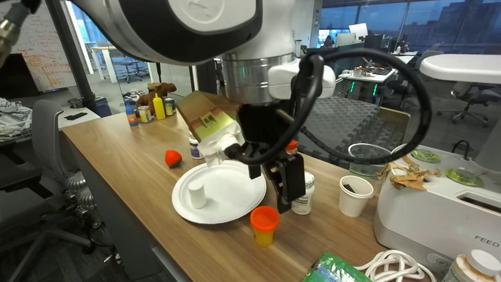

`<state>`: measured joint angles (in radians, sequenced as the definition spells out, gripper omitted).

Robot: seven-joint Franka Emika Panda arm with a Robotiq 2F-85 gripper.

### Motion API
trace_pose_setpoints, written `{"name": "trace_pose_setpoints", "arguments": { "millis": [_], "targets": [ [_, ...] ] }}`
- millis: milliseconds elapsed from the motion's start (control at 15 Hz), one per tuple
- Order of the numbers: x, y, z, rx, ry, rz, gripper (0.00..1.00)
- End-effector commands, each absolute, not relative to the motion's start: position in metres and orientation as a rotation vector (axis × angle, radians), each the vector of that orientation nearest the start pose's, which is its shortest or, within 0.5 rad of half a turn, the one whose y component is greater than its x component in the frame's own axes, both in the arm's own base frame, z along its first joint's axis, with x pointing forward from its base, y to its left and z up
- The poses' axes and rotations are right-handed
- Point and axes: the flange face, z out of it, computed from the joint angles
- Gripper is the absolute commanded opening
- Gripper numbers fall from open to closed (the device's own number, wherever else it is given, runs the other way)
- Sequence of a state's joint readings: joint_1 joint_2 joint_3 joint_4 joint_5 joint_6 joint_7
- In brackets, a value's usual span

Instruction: Put the bottles and red plushy on the plate

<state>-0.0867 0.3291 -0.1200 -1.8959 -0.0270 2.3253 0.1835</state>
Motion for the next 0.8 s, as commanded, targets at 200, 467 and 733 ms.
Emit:
{"name": "trace_pose_setpoints", "arguments": {
  "millis": [200,467,733],
  "targets": [
    [0.632,-0.128,0.321,-3.085,0.381,-0.090,1.00],
    [0.630,-0.130,0.303,-3.107,0.376,-0.030,1.00],
    [0.632,-0.131,0.289,-3.115,0.380,0.004,1.00]
  ]
}}
